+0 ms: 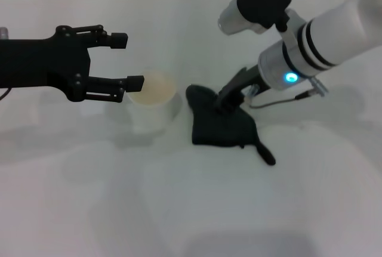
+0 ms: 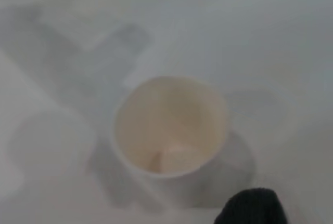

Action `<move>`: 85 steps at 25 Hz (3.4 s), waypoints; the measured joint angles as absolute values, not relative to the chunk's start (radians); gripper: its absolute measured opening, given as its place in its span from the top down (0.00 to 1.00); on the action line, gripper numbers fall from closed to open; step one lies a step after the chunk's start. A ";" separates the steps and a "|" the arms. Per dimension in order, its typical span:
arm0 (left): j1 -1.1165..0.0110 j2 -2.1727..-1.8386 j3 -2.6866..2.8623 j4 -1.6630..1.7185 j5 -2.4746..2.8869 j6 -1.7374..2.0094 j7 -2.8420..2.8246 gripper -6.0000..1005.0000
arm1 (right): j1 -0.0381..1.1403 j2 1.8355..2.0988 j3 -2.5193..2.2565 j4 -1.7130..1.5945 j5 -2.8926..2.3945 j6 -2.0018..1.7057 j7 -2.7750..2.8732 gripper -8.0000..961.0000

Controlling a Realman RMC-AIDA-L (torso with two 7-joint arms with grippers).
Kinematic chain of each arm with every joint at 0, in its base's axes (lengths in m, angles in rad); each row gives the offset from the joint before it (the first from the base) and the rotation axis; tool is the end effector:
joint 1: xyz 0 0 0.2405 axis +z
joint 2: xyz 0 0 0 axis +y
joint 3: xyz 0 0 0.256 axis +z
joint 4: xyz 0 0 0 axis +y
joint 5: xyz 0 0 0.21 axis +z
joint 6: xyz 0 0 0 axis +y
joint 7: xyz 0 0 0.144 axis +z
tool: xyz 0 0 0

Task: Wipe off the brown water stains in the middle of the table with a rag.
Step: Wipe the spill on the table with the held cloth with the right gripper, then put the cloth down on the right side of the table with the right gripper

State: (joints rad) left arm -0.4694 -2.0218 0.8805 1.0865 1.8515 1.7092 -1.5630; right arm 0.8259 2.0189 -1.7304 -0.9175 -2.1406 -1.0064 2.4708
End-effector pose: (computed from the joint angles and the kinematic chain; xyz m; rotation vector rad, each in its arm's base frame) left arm -0.2089 0.3334 0.0659 -2.8261 -0.2658 -0.6244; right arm 0.1319 0.3928 -0.0867 -2.7589 0.7077 -0.1687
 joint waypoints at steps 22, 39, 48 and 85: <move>-0.465 -2.034 0.881 1.086 1.862 1.703 -1.563 0.13 | 0.862 2.014 -1.383 -0.774 -2.445 -0.945 2.481 0.92; -0.463 -2.037 0.880 1.085 1.870 1.703 -1.562 0.13 | 0.847 2.027 -1.528 -0.818 -2.381 -0.972 2.515 0.92; -0.469 -2.037 0.880 1.085 1.874 1.699 -1.560 0.13 | 0.789 2.028 -1.638 -0.958 -2.272 -1.058 2.520 0.92; -0.459 -2.035 0.881 1.084 1.875 1.701 -1.560 0.13 | 0.506 2.007 -1.508 -1.258 -2.293 -1.221 2.526 0.91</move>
State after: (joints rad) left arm -0.4594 -2.0355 0.8805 1.0844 1.8745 1.7009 -1.5600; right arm 0.5057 2.0070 -1.5079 -1.2582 -2.2926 -1.2213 2.5256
